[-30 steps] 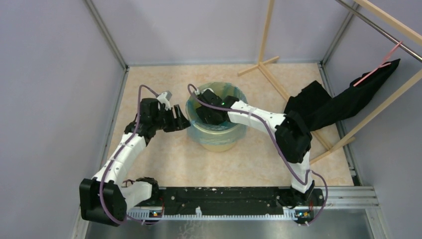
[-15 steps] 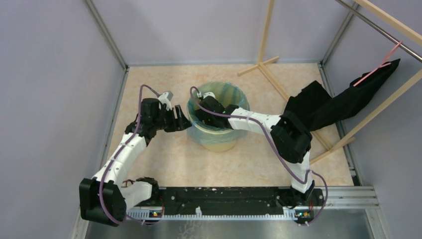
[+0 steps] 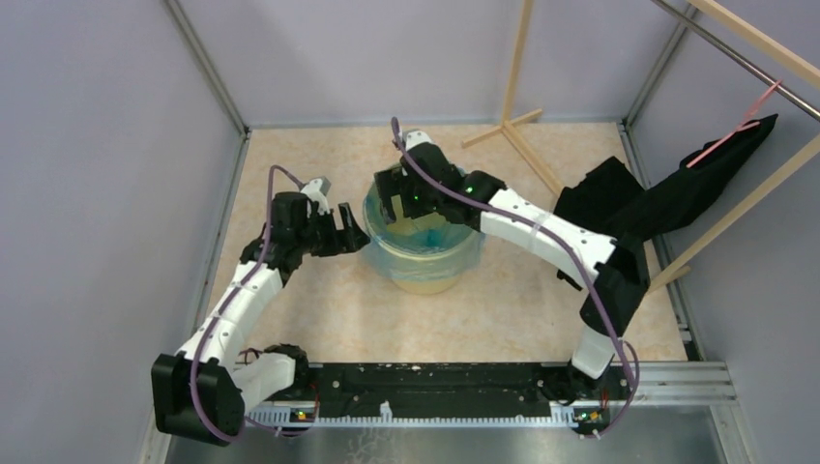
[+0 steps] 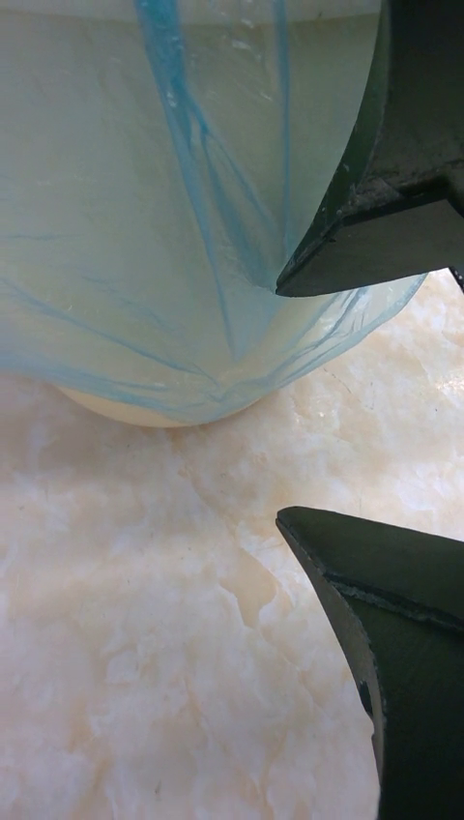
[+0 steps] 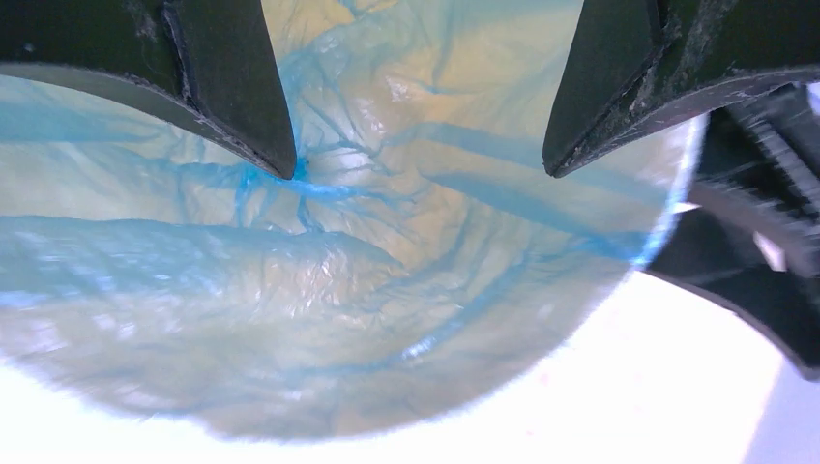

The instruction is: Put the trash bags into the trash bin

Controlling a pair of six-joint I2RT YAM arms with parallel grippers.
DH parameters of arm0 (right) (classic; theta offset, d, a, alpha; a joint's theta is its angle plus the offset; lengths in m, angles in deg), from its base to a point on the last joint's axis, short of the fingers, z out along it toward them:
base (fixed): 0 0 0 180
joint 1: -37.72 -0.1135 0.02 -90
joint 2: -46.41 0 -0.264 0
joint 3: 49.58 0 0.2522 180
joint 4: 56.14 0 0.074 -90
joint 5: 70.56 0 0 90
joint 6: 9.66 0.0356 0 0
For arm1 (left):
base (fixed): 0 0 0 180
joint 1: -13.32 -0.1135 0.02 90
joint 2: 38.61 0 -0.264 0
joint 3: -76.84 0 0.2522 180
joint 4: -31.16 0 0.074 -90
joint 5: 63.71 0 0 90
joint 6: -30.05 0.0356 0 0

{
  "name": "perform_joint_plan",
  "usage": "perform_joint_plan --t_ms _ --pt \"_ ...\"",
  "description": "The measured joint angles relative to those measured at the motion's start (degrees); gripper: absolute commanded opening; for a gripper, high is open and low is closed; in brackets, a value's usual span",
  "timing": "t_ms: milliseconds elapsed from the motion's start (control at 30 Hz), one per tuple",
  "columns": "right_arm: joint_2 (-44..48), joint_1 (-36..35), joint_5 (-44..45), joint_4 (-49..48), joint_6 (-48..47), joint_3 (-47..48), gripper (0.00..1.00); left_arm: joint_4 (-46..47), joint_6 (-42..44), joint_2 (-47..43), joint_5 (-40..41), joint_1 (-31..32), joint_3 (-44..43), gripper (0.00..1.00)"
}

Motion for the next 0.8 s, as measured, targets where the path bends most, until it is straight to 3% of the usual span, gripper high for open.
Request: perform_joint_plan --t_ms 267,433,600,800 --pt "7.43 0.0 0.66 2.6 -4.24 1.88 0.99 -7.02 -1.6 -3.87 7.15 0.0 -2.05 0.93" --pt "15.96 0.0 0.76 1.31 -7.3 -5.51 0.99 -13.44 -3.72 -9.46 12.15 -0.02 -8.07 0.98" --pt "29.59 -0.02 2.1 -1.64 -10.27 -16.11 0.99 -14.34 -5.42 -12.02 7.39 0.02 -17.31 0.98" --pt "42.16 -0.02 4.63 -4.11 -12.02 -23.56 0.99 -13.99 -6.64 -3.93 4.72 4.87 -26.36 0.97"
